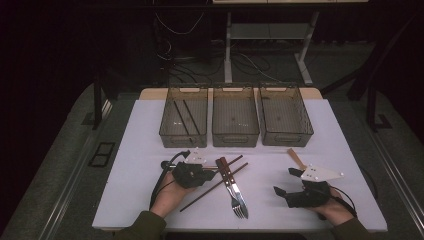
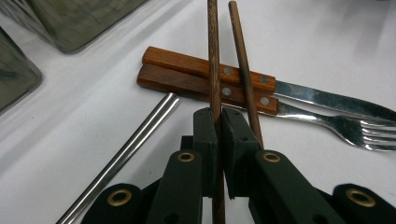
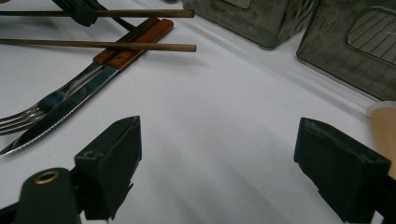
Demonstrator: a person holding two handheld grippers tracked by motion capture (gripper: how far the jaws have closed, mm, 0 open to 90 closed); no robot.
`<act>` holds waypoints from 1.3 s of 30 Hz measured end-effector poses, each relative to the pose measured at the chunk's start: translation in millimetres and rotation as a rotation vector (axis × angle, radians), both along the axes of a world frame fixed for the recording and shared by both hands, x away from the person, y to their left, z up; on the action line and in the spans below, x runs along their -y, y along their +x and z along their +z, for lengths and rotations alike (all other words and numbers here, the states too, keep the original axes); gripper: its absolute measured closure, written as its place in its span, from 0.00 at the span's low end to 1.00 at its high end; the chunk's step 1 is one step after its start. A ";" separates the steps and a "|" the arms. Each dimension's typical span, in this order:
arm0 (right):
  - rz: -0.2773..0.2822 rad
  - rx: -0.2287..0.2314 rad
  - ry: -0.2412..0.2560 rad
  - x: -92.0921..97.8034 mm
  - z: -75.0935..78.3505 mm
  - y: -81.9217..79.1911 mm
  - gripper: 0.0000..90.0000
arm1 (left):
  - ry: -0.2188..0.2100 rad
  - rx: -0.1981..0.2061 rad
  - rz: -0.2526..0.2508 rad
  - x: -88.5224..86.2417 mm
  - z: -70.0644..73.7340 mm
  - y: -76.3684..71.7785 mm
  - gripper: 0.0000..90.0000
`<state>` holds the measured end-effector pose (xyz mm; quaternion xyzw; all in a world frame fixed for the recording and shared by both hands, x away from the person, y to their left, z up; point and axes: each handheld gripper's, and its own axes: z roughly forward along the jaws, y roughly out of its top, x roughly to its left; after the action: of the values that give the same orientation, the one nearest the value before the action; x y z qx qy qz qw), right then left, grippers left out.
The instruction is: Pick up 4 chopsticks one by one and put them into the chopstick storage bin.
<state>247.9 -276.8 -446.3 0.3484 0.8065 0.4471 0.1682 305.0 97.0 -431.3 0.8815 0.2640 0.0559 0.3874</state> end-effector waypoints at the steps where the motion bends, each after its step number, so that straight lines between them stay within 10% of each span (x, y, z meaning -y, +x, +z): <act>1: 0.001 0.000 0.002 0.1 0.1 -0.2 0.17 | -0.003 -0.002 0.001 -1.0 0.8 0.1 0.93; 39: 0.001 -0.004 -0.003 2.1 0.2 -1.7 0.17 | -0.131 0.019 0.089 -51.4 29.2 18.2 0.94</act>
<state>246.2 -278.9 -446.1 0.3489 0.8075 0.4454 0.1669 323.2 148.5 -402.1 0.8412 0.3022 0.0639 0.4438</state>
